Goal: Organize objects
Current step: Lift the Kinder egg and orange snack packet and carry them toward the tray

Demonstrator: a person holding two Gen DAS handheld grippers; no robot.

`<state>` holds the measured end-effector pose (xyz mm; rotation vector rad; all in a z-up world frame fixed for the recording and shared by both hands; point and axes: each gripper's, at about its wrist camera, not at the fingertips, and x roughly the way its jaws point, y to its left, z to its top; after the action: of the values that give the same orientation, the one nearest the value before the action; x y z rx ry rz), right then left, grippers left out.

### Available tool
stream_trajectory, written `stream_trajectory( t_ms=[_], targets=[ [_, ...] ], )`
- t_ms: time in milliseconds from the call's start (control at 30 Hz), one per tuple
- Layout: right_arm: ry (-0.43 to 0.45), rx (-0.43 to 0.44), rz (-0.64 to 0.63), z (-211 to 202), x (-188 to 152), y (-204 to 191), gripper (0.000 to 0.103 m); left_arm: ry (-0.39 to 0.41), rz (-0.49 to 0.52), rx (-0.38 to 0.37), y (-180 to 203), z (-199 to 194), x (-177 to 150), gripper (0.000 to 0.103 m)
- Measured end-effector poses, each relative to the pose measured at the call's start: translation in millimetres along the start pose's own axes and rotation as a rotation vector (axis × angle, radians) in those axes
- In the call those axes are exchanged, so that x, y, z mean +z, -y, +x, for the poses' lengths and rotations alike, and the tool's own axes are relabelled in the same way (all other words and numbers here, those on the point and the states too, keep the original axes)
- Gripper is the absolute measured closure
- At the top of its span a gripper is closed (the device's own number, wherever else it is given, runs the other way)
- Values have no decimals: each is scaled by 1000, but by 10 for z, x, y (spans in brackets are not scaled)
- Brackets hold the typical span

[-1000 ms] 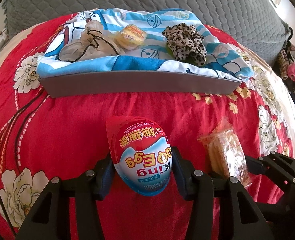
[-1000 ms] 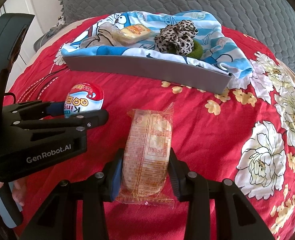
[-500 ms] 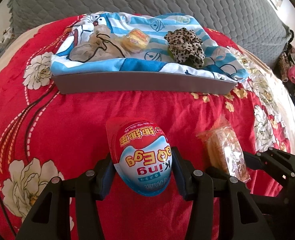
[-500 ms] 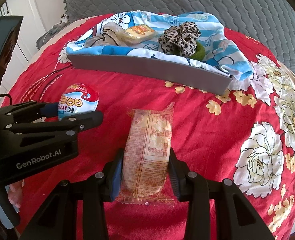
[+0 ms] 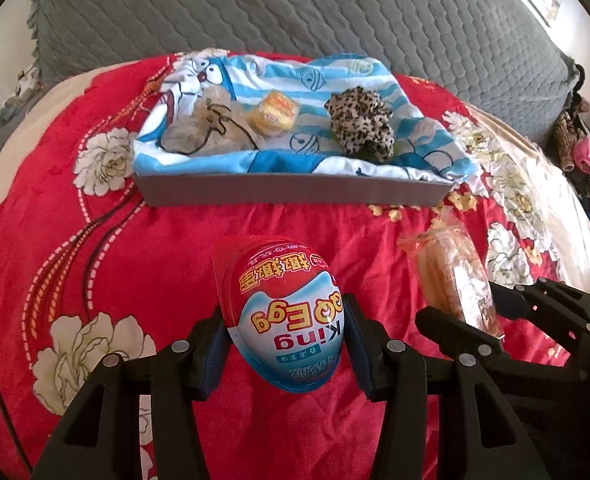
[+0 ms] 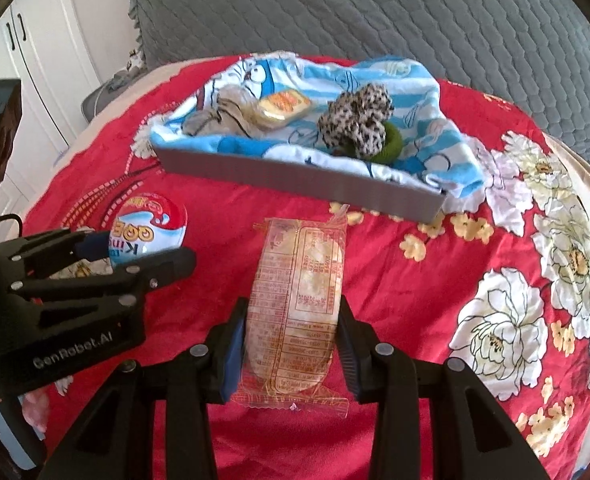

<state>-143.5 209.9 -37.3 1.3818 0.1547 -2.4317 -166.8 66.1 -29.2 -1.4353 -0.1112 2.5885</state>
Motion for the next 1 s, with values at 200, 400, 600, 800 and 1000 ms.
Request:
stream_trajectory(
  t_ms=[200,400,600,800,1000],
  targets=[
    [38,7,0,-158,53,-8,62,21,7,23,-1,-172,-36,50],
    [83,22,1,-328,104,-37,62,47,12,47,-6,-343,-49,50],
    [124,32,0,-495,142,-38,62,78,22,60,23,-537,-60,50],
    [174,36,1,-687,183,-48,62,103,29,69,56,-663,-28,50],
    [215,40,-1,-844,221,-56,62,126,34,77,92,-796,0,50]
  ],
)
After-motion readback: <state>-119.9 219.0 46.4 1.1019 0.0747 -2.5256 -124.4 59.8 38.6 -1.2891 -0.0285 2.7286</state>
